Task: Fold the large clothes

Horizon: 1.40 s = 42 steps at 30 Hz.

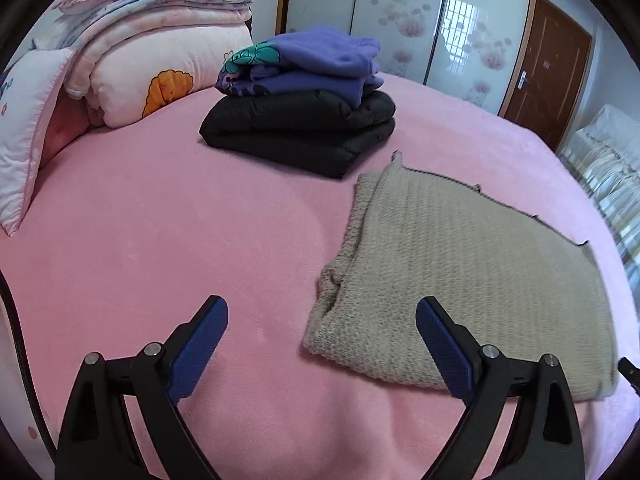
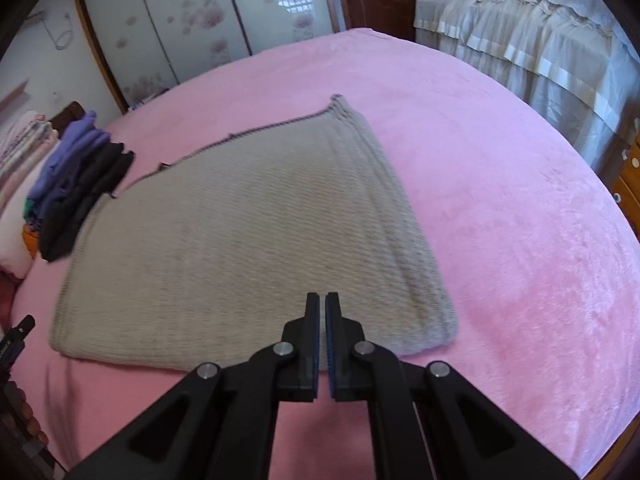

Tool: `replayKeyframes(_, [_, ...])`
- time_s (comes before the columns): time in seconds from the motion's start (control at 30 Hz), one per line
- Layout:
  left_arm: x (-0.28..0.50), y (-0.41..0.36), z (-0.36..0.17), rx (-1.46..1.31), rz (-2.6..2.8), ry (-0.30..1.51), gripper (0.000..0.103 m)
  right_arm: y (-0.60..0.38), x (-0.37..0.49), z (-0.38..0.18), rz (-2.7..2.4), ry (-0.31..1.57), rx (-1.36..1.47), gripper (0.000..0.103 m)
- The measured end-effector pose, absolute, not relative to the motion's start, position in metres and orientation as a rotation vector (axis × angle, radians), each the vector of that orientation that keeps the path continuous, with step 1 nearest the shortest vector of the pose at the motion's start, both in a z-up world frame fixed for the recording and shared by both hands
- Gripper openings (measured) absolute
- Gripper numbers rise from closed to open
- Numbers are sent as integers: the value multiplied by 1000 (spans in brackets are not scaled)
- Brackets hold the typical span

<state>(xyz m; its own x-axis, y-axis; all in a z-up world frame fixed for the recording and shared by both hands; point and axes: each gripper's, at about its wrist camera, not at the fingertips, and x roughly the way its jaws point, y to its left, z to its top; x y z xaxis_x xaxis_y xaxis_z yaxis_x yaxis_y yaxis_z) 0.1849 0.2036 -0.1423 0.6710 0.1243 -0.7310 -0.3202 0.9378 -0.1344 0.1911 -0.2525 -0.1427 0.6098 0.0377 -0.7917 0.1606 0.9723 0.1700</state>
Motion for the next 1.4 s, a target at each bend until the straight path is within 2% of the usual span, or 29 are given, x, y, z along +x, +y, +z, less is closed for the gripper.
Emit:
replayKeyframes(0.2, [179, 194, -134, -372, 173, 809, 95, -208, 193, -111, 27, 842, 227, 3])
replayKeyframes(0.43, [176, 182, -162, -532, 98, 834, 94, -159, 189, -92, 101, 758, 166, 3])
replayKeyframes(0.53, [178, 185, -184, -616, 83, 863, 94, -145, 190, -95, 130, 756, 153, 3])
replayKeyframes(0.67, [184, 191, -219, -731, 53, 906, 87, -131, 193, -106, 158, 763, 148, 3])
replayKeyframes(0.77, [189, 195, -237, -784, 44, 897, 87, -125, 196, -117, 170, 785, 151, 3])
replayKeyframes(1.4, [243, 187, -254, -803, -73, 802, 87, -98, 215, -154, 185, 814, 85, 3])
